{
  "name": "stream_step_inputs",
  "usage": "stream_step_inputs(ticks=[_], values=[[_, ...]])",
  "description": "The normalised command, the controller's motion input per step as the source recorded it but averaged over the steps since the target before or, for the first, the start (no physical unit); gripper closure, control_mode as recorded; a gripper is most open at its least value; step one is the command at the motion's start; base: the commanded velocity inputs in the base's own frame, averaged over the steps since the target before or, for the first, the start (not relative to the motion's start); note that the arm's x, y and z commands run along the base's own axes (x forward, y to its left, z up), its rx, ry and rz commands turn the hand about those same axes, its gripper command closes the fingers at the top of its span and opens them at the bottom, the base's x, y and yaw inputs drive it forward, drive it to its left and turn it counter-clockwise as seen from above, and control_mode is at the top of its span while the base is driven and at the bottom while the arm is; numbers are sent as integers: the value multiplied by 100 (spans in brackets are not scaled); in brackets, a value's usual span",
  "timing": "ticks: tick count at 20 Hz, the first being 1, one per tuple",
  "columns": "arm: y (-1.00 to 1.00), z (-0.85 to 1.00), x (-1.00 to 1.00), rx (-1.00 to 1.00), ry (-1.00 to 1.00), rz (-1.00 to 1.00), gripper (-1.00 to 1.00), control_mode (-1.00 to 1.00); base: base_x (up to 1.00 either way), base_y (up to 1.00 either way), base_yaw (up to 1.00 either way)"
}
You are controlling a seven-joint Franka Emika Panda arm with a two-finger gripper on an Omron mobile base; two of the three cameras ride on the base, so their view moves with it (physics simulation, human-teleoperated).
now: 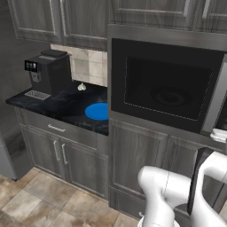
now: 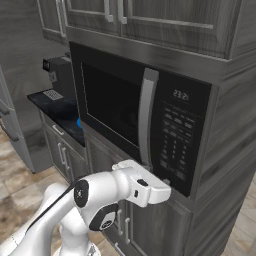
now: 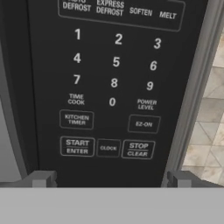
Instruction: Pick the mushroom from the counter and place it in the microwave. Then turn on the microwave.
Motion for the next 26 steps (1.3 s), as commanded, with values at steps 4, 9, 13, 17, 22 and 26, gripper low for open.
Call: stream_step_inputs(ticks=[4, 9, 13, 17, 22, 26], values=[[0, -1, 0, 0, 0, 0, -100, -100, 0, 0, 0], [0, 0, 3, 0, 0, 0, -100, -100, 0, 0, 0], [-3, 0, 4, 0, 0, 0, -100, -100, 0, 0, 0], [-9, 0, 4, 0, 0, 0, -100, -100, 0, 0, 0], [-12, 0, 6, 0, 0, 0, -100, -100, 0, 0, 0], [-10, 0, 3, 0, -1, 0, -100, -100, 0, 0, 0]])
